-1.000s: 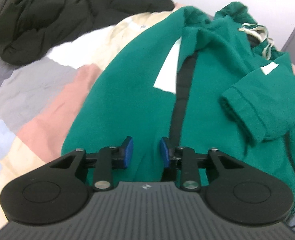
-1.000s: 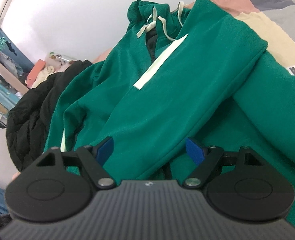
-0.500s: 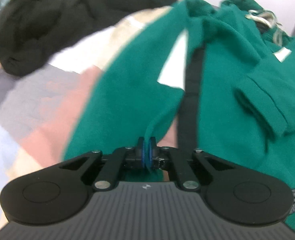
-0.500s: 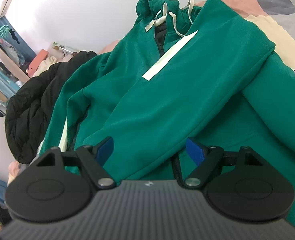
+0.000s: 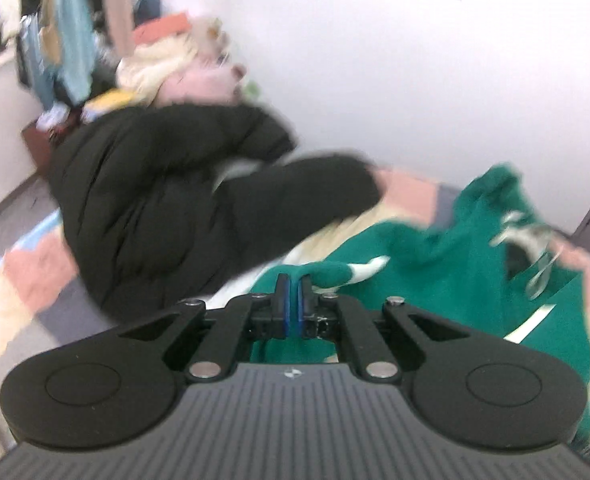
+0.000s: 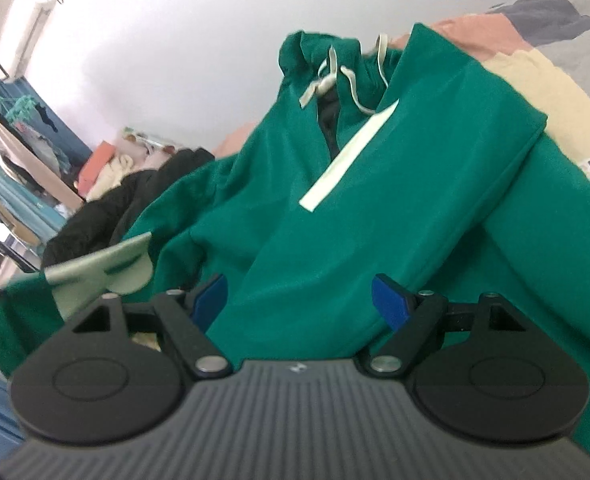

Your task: Fold large clothes

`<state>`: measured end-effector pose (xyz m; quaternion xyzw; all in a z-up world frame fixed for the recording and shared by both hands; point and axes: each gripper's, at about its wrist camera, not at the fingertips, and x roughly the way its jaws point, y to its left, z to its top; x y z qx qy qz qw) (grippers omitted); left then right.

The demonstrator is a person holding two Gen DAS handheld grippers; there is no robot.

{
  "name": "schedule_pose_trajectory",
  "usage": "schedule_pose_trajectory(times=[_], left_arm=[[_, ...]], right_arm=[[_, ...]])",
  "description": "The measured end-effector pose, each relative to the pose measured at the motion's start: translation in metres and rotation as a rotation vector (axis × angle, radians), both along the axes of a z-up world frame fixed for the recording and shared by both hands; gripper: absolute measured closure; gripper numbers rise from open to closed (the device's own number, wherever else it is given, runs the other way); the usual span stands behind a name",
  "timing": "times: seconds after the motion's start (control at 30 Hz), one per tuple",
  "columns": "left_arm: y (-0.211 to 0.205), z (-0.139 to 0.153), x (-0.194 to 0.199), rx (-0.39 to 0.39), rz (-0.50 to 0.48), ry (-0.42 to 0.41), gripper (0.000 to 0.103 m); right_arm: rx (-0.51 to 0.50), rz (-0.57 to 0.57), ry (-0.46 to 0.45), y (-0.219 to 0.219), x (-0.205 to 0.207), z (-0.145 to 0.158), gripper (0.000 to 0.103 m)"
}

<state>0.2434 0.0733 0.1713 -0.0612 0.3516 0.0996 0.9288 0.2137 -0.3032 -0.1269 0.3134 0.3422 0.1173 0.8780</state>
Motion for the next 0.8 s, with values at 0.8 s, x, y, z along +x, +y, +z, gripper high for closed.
schedule_pose_trajectory(times=[0.8], left_arm=[[-0.399,-0.097,0.097,0.078,-0.558,0.147,0.099]], right_arm=[[0.104,-0.3,-0.027,-0.119,-0.021,-0.034,0.02]])
